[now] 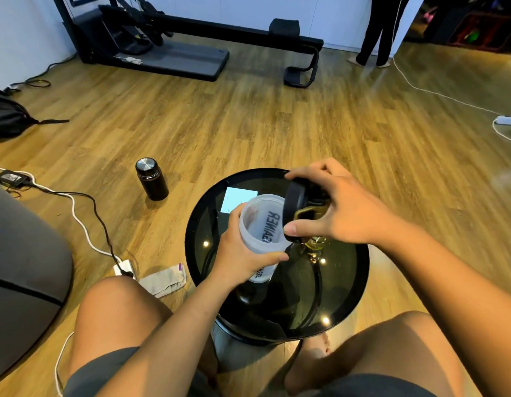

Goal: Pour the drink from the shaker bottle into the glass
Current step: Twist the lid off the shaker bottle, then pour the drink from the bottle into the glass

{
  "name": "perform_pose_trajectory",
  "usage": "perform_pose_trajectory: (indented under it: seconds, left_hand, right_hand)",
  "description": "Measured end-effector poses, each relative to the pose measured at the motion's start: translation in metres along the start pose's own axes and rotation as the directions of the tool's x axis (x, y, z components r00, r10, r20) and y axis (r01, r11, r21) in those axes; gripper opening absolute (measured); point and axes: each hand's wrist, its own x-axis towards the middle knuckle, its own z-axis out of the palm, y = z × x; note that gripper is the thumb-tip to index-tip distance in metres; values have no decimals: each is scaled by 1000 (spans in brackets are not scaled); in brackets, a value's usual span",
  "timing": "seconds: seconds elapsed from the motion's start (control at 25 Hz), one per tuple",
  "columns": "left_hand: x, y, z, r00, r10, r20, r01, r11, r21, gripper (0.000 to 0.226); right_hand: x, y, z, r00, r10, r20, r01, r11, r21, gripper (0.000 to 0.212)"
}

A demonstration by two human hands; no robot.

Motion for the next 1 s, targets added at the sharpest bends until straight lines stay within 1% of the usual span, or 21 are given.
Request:
perform_pose_trajectory:
  seconds: [0.12,0.28,0.36,0.48,0.6,0.72,0.8,0.92,1.0]
  left_hand:
    - [2,-7,-3,1000,13,18,-13,1000,29,119]
    - [4,-13,-10,997,-20,76,13,996,83,121]
    - [8,-14,-13,995,-15,97,5,995,102,120]
    - [9,-13,-14,994,-6,112,-6,995,105,118]
    - [6,-12,-13,994,-3,112,-6,996,85,113]
    - [4,-8,-14,990,-19,137,11,998,57,112]
    - [4,-7,-19,976,-48,210,35,997,66,113]
    - [5,-5,-30,940,-82,330,50,993,105,114]
    - [5,-3,-30,947,-58,315,26,994,105,114]
  right_hand:
    - [-26,29,15,989,103,-106,-88,986,139,74]
    - [-63,66,50,935,264,-238,-193,940,282,70]
    - [-81,83,74,909,336,-248,-242,907,344,69]
    - [-103,105,110,882,426,-204,-314,852,419,69]
    - [-116,122,142,835,513,-202,-374,796,476,66]
    - [-121,131,164,822,523,-226,-362,785,502,60]
    - [-126,136,177,835,493,-246,-341,813,472,58]
    - [-130,140,190,821,517,-241,-383,813,438,56]
    - [-129,142,195,826,511,-238,-382,818,431,58]
